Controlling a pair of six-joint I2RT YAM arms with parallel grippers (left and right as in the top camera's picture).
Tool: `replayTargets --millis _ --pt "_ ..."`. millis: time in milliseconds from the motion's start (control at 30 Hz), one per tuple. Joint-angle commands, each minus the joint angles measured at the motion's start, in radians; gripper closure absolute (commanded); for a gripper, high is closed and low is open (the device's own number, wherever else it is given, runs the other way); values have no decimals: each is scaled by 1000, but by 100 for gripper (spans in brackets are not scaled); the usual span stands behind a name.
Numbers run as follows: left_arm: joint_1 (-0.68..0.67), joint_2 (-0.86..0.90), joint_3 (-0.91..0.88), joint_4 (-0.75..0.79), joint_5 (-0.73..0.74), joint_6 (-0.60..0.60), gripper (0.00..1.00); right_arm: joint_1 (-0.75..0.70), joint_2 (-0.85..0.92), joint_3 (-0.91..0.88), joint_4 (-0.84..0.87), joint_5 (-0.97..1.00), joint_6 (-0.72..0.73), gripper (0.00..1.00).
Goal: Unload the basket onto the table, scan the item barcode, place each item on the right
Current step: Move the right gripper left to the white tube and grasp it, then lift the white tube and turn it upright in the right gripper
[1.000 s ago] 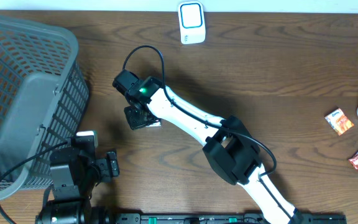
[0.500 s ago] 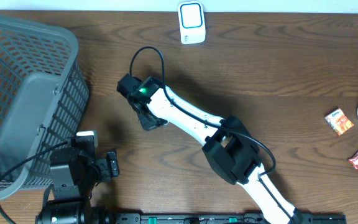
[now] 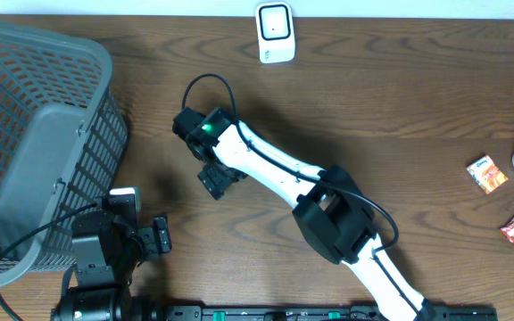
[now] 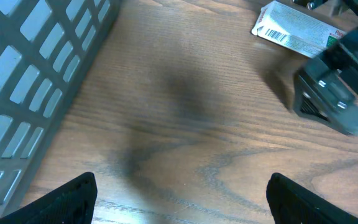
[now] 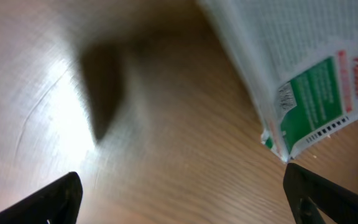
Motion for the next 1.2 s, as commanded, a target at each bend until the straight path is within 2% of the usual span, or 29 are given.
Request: replayTargets --millis 0,133,200,267,300,367,567,667,967,1167 --pt "-2 -2 2 0 9 14 12 -36 -84 3 -7 -28 -264 1" --pt "-2 -2 2 0 9 14 12 -68 -81 0 -3 187 -369 2" --pt "-2 -2 2 0 9 14 12 -82 -81 0 12 216 -394 1" --pt "-2 -2 2 0 9 14 12 -102 -77 0 37 137 -480 1" --pt "-2 -2 2 0 9 14 12 -122 -76 0 47 26 -578 1" --pt "-2 -2 2 0 9 14 12 -163 -72 0 63 -116 -673 1" --pt "-2 -2 2 0 9 14 12 -237 -70 0 84 -340 -721 1" --pt "-2 -2 2 0 9 14 12 -245 -68 0 102 -389 -724 1" --pt "-2 -2 2 0 9 14 12 -212 -17 -3 131 -347 -709 5" --pt "-2 -2 2 0 9 14 12 -206 44 -7 173 -192 -630 6"
